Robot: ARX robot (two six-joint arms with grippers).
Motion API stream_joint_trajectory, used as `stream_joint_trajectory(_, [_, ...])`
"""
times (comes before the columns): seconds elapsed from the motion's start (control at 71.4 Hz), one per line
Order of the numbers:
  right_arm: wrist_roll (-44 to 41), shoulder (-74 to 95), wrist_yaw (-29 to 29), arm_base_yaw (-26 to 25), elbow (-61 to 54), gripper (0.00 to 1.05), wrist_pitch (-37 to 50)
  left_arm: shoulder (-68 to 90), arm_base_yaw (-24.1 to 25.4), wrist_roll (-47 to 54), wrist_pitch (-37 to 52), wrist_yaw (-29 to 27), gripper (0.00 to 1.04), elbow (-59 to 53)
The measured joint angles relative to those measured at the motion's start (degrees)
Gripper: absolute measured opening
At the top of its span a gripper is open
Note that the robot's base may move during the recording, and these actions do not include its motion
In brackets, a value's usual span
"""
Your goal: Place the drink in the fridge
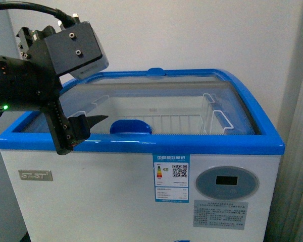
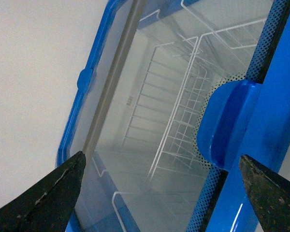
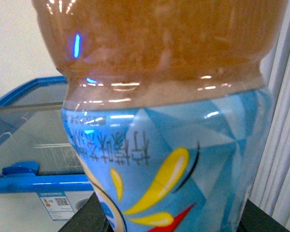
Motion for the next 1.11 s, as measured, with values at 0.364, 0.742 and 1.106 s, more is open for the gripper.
stream_joint_trajectory(0.364, [0.0,0.0,0.02,0.0,0.0,0.35,0.0,7.8,-2.23,3.76,-4.46,-0.96,0.97,8.04])
stream_joint_trajectory(0.742, [0.0,0.0,0.0,0.0,0.0,0.35,0.0,18.05,-3.15,4.85,-5.88,-1.11,0.97,19.76])
stream_joint_trajectory(1.106, [0.0,0.0,-0.04,0.0,0.0,0.35,0.0,36.26,-2.91,8.48,-7.28,-9.6,0.97,49.03])
